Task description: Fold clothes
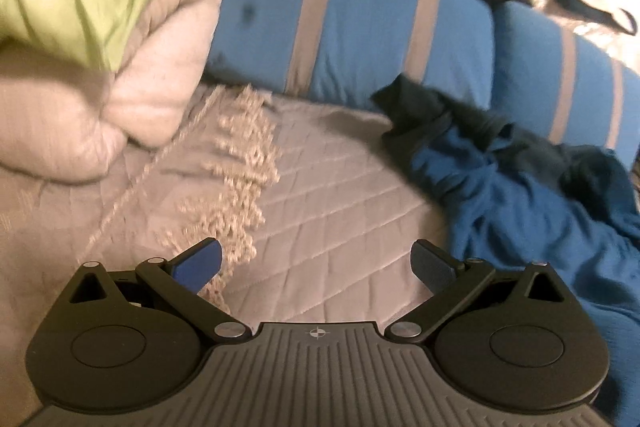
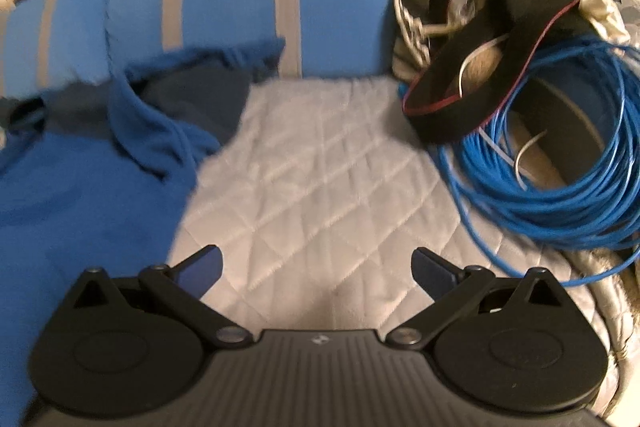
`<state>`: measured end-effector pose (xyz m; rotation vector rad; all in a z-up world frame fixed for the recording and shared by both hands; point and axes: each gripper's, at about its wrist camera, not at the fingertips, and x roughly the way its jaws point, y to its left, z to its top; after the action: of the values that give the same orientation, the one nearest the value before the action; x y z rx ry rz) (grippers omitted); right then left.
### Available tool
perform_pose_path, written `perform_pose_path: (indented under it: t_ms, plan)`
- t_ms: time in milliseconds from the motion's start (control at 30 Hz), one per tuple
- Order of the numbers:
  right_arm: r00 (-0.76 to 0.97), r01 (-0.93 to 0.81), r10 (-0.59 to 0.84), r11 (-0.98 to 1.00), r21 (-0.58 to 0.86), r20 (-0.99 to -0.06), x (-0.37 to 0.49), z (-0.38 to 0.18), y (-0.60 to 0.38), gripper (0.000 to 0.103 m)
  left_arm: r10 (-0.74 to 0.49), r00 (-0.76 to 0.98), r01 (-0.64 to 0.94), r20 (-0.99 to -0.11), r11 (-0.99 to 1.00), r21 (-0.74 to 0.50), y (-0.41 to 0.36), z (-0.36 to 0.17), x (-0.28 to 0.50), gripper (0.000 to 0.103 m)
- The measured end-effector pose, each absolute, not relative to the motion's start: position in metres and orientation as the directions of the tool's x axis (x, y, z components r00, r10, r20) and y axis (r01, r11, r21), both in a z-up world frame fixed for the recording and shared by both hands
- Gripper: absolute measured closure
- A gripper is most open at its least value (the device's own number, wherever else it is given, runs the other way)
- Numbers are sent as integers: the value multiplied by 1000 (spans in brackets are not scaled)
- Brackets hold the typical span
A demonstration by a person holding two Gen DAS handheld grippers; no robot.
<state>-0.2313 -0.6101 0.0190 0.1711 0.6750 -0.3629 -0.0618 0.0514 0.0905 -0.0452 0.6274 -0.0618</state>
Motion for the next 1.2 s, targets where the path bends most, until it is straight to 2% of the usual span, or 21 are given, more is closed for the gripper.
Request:
perform_pose_path:
  t_ms: [233,400,533,633,867,967,1100,1200]
  plan:
    - [752,371,-266,927,54,-603,-251,55,-601,0,-189,808,164,-557,982,-95,45,121,-87,0]
    - [776,338,-182,929,154,-603,-265,63,-595,0,-239,823,193,-516,971,-141,43,136,-104,0]
    - [767,310,-78,914,261,-636,-274,61,-593,0,-243,849,215,-469,970,-115,35,150,-122,0]
    - [781,247,4,916,316,-624,-285,61,-590,0,-256,861,239,-439,966,-96,28,159,-134,0]
    - [799,90,221,876,474,-560,-307,55,-573,1,-284,850,299,-444,953,-38,11,166,-149,0]
    - [786,44,278,865,499,-552,-311,51,-563,1,-305,840,323,-449,946,-38,6,165,-153,0]
    - [770,-15,354,842,539,-531,-318,45,-553,6,-333,827,344,-452,937,-60,5,162,-157,0]
    - [759,-37,402,812,583,-512,-318,36,-548,15,-352,819,329,-452,935,-132,10,159,-156,0]
